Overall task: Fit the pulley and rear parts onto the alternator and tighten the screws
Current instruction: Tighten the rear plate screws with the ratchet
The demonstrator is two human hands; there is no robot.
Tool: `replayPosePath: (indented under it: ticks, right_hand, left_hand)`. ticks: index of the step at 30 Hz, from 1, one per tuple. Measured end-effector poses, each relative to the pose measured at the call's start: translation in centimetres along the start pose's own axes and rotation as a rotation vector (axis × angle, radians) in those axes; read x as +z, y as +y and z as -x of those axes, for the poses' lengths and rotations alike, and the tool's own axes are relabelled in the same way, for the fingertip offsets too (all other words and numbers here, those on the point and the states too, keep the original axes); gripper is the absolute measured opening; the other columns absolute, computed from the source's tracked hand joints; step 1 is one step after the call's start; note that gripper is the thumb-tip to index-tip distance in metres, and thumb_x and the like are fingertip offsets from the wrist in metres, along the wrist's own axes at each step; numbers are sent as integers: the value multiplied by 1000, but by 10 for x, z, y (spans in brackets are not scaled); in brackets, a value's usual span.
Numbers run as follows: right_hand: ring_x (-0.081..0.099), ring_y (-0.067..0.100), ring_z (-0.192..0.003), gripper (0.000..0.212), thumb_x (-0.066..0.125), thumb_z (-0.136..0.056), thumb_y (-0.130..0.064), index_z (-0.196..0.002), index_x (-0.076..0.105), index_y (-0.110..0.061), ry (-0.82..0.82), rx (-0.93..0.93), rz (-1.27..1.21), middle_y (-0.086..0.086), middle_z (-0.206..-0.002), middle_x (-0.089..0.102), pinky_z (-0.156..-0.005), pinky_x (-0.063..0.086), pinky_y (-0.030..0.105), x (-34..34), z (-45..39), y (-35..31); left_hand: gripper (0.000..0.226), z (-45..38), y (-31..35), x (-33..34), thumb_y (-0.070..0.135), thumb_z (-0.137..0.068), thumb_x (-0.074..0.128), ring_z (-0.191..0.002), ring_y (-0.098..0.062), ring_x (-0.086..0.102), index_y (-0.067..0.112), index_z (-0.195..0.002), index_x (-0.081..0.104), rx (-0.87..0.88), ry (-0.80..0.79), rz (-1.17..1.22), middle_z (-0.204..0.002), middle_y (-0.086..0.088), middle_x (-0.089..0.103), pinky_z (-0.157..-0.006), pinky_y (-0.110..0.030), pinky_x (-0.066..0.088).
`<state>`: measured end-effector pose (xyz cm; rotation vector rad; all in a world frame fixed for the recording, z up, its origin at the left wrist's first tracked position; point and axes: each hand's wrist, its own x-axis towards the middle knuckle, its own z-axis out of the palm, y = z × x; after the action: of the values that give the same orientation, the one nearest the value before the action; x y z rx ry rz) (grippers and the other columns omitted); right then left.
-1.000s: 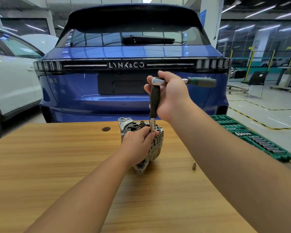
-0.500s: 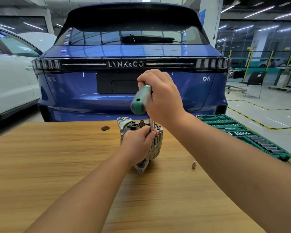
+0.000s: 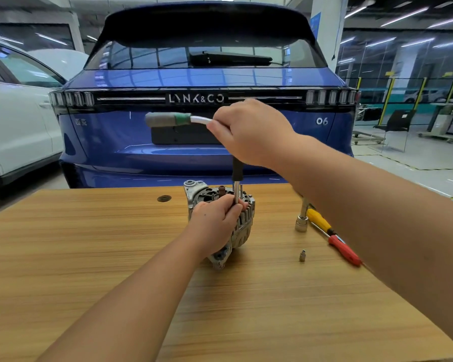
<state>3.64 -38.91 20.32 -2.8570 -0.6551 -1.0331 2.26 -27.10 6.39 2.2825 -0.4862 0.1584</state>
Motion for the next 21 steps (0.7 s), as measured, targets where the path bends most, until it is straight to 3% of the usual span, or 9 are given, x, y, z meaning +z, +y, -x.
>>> replayPosePath:
  ticks: [2,5,7,9,12,15,18,20,21]
  right_hand:
    - [49,22,-64,37,42,-104,-36,-74,53,-17,-116,137,-114,1,-69,55,-54,33,31,-6,-10,0]
    - [59,20,-58,20,51,-98,-18,-80,57,-11,-214,432,-545,5,-68,65,-49,47,23,-15,-18,-2]
    - [70,20,-58,10,54,-96,-13,-95,61,-7,-252,651,-985,5,-65,70,-60,59,29,-20,-15,-4]
    - [73,21,-65,15,55,-94,-16,-107,61,-9,-292,735,-1294,0,-66,70,-84,55,44,-18,-8,-4]
    - [71,17,-66,18,53,-95,-24,-111,59,-15,-289,783,-1574,-6,-69,68,-86,43,46,-7,-3,-9]
    - [64,14,-63,15,55,-99,-23,-110,60,-15,-89,893,-1839,-5,-74,67,-68,45,34,5,-2,-17]
    - [63,15,-73,5,58,-101,-20,-102,62,-16,259,810,-1896,-1,-84,70,-69,52,30,19,5,-19]
    - [66,10,-87,8,58,-102,-22,-100,67,-22,410,625,-1628,-5,-93,72,-86,55,30,28,13,-18]
    - [66,5,-94,12,58,-102,-22,-104,70,-21,455,498,-1357,-7,-98,72,-93,53,27,32,18,-16]
  left_hand:
    - [27,3,2,-1,36,-108,36,-98,-39,61,39,-119,61,-9,-19,-21,-84,22,59,-100,-61,43]
    - [27,2,1,-2,36,-108,37,-83,-30,61,38,-119,61,-3,-12,-16,-85,20,61,-100,-60,43]
    - [27,0,-2,-1,35,-107,37,-71,-14,57,38,-118,61,7,10,-5,-74,23,57,-100,-60,43]
    - [27,-2,-4,1,35,-107,38,-62,-5,51,38,-118,62,14,18,-6,-68,23,54,-99,-60,43]
    - [26,0,-3,1,36,-107,38,-96,-38,63,40,-118,61,2,1,1,-73,24,54,-99,-61,43]
    - [25,-2,-3,1,36,-107,37,-108,-36,59,45,-113,59,-22,7,-3,-96,23,62,-105,-58,42]
    - [22,-6,-6,2,36,-107,36,-117,-20,55,47,-110,55,-19,13,-9,-113,18,63,-110,-50,38]
    - [23,-7,-7,2,35,-108,36,-119,-16,54,44,-112,57,-5,18,-11,-113,21,62,-111,-49,36]
    - [24,-7,-6,1,34,-108,36,-116,-14,56,41,-114,58,1,20,-8,-107,26,60,-111,-49,36]
